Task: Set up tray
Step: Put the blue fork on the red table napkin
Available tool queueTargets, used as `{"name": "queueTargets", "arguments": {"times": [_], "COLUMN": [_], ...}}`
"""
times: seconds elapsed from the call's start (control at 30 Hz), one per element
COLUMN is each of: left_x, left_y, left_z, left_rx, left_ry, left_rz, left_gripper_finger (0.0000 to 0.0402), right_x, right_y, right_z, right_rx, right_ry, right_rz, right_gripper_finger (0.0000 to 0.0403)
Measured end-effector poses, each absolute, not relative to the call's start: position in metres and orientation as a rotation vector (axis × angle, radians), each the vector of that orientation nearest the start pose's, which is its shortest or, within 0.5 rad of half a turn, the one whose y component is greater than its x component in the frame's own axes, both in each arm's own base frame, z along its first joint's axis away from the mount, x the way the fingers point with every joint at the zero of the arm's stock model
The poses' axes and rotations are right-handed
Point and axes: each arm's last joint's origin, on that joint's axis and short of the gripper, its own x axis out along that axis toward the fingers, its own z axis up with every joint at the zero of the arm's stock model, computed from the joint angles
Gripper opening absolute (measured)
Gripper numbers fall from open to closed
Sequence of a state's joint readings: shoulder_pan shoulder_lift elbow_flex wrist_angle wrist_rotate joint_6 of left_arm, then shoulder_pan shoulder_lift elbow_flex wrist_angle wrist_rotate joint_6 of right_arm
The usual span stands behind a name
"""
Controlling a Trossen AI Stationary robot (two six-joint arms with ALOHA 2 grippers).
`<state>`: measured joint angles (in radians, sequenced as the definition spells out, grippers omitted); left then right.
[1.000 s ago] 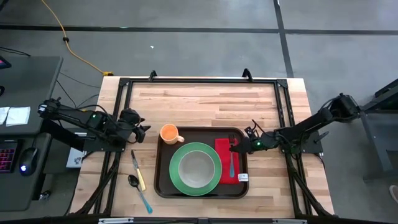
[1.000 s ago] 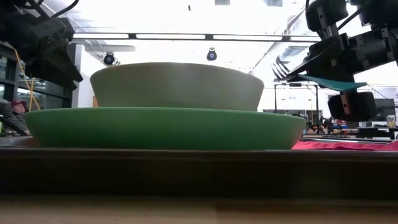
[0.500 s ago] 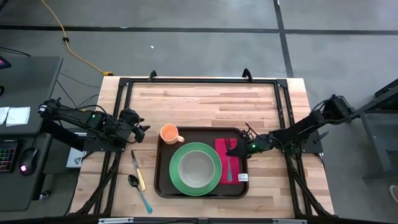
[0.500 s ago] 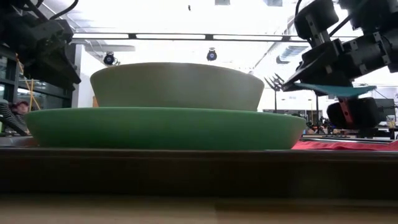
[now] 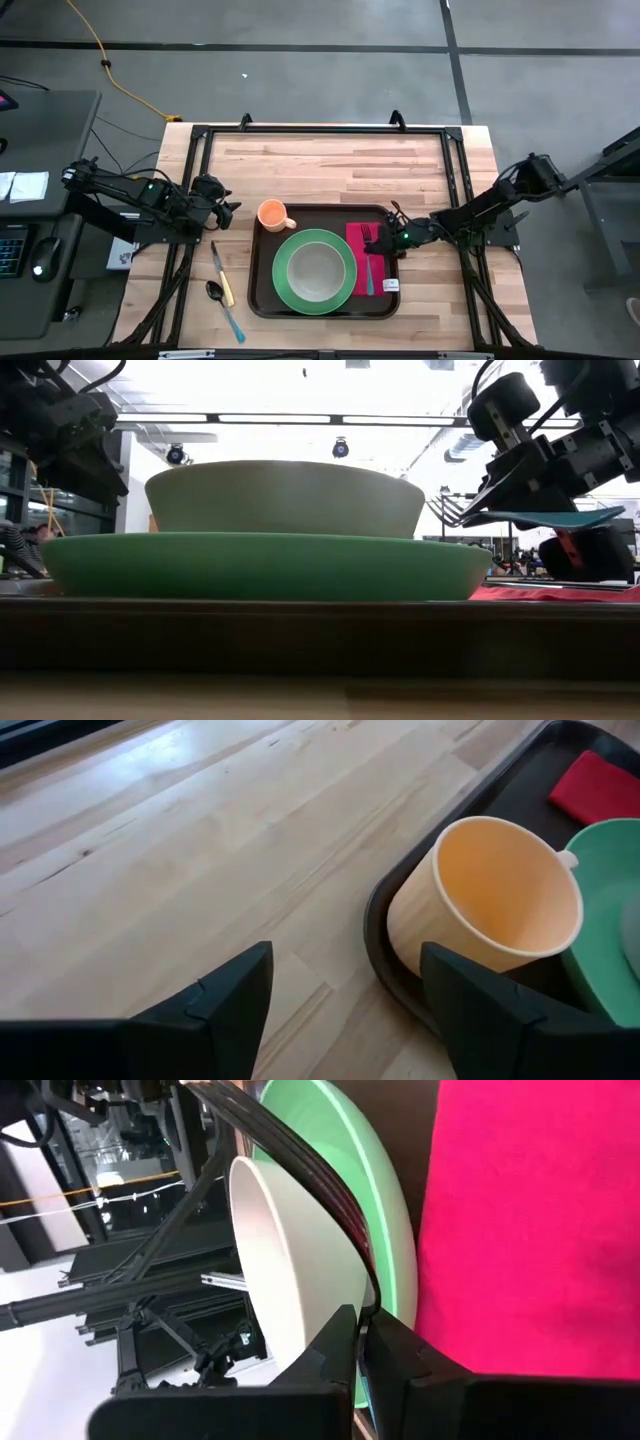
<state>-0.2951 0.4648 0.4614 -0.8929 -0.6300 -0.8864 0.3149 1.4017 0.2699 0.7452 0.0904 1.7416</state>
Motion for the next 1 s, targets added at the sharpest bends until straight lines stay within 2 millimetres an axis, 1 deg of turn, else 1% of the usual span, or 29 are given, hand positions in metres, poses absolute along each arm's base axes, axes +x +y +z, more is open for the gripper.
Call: {"name": "queueTargets", "arguments": {"times": [0.47, 0.6, 0.77, 1.0], "left_x": [0.088, 0.088, 0.088, 0.088], "left_y": [-0.009, -0.009, -0.009, -0.009], "left_z": [0.21, 0.21, 0.21, 0.21], "left_rx": [-0.418, -0.418, -0.417, -0.418], "left_ry": [0.594, 0.594, 0.594, 0.606], "left_rz": [0.617, 0.617, 0.617, 0.602], "left_gripper_finger": [0.0282, 0.0281, 0.0284, 0.028], "right_x": [0.213, 0.219, 0.224, 0.225], "right_y": [0.066, 0.064, 0.061, 0.059], "right_z": [0.13, 0.133, 0.134, 0.135], "right_rx": [1.72, 1.725, 1.726, 1.742], "right_ry": [0.516, 0.523, 0.584, 0.574], "right_rz": [-0.167, -0.177, -0.216, -0.231], "right_gripper_finger": [0.0, 0.0, 0.0, 0.0001]}}
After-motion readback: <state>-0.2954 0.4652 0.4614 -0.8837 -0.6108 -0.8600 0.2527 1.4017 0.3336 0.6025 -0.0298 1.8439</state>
